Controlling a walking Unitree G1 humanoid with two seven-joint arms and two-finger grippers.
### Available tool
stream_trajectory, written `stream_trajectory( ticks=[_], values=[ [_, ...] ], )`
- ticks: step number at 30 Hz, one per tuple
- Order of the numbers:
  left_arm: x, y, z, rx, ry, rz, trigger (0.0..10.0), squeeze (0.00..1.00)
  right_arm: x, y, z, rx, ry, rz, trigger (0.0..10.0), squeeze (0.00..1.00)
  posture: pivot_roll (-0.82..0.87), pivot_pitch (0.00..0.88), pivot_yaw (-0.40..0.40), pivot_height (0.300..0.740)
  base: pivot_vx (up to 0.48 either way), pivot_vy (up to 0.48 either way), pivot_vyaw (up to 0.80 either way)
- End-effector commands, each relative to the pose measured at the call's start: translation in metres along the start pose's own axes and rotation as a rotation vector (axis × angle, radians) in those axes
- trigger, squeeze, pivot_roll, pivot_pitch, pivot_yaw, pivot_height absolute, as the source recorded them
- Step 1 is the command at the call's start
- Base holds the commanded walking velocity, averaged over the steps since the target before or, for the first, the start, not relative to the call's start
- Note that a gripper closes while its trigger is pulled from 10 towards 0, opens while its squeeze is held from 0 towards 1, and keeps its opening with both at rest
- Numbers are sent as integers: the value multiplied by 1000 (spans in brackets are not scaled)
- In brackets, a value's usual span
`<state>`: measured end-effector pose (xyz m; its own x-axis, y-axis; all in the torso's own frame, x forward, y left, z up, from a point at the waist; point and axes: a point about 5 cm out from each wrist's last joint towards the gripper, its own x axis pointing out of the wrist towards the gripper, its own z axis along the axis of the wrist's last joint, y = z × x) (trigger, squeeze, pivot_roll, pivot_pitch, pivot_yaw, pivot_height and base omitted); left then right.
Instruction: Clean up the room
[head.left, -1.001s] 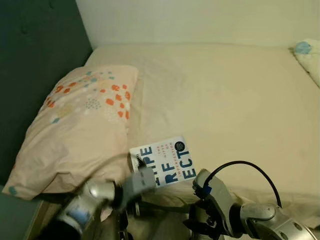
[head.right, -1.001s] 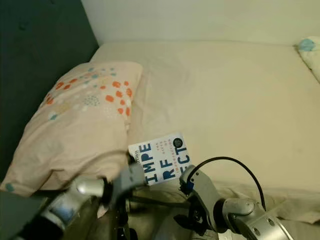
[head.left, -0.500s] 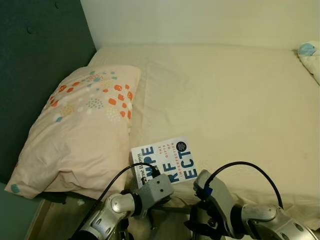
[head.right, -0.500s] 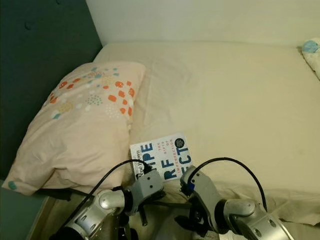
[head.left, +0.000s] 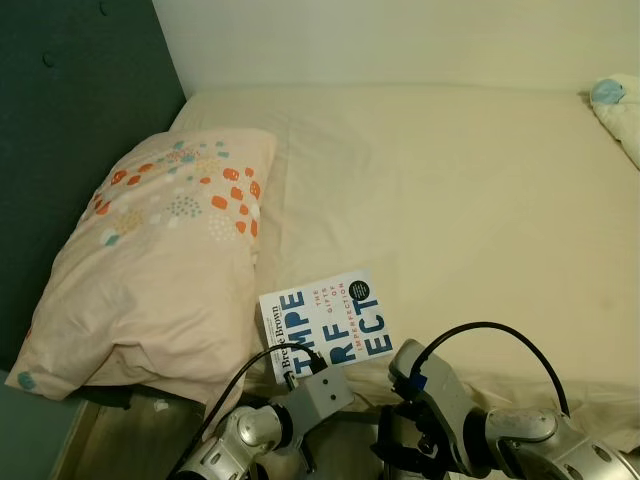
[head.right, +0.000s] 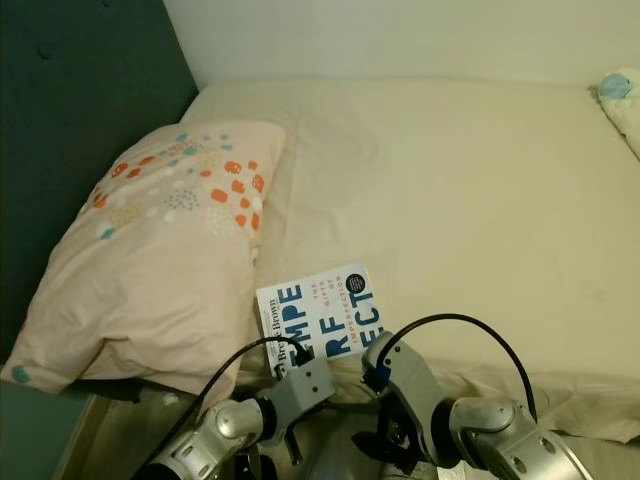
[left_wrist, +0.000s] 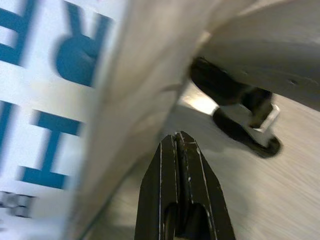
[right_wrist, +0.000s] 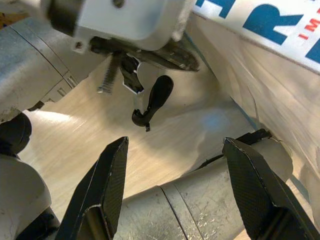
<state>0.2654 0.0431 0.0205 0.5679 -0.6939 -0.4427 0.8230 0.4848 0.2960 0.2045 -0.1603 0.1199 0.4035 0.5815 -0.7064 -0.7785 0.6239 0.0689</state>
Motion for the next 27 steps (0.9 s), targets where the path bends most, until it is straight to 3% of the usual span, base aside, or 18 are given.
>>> stream_trajectory(
  ticks=[1,8,10,27],
  values=[
    [1,-6,-8,1,31,8,0,0,2,9,1,-7,-4,43,10000,0,-136,332,56,603,0,0,0],
    [6,7,-8,39,69,138,0,0,2,13,1,-5,-2,48,10000,0,-147,339,58,603,0,0,0],
    [4,18,-8,77,78,199,0,0,2,14,0,-3,0,48,10000,0,-147,338,60,603,0,0,0],
    [-6,35,-26,189,149,249,0,0,1,13,0,-5,6,43,10000,0,-142,335,52,603,0,0,0]
  ],
)
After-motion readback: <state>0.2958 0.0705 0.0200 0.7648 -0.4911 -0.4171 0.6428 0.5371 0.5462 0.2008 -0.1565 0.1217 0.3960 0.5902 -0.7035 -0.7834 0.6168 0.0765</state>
